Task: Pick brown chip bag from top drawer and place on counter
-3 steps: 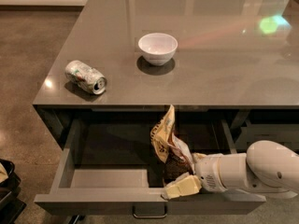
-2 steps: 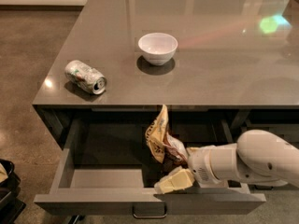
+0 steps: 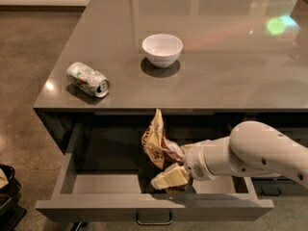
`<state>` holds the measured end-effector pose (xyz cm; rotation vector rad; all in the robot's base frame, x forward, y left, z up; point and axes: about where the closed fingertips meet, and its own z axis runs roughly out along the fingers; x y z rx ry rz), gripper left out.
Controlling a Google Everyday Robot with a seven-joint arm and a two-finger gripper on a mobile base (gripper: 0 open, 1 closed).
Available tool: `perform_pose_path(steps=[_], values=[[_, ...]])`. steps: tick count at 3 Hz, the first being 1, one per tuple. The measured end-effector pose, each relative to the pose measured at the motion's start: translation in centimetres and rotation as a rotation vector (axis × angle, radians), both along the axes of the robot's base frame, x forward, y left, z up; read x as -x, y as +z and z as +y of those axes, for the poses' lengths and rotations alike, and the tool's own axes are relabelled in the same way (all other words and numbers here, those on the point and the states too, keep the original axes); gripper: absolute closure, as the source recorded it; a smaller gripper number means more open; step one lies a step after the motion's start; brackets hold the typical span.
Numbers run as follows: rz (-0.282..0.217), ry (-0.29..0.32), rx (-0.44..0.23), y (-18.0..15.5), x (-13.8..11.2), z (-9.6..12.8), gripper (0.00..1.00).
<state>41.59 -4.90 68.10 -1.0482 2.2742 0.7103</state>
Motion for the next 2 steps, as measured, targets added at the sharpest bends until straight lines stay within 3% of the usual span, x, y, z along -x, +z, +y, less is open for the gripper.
perform_pose_path(steps=[2], values=[[-0.005, 0.002, 0.004, 0.22, 0.27, -0.62, 0.65]])
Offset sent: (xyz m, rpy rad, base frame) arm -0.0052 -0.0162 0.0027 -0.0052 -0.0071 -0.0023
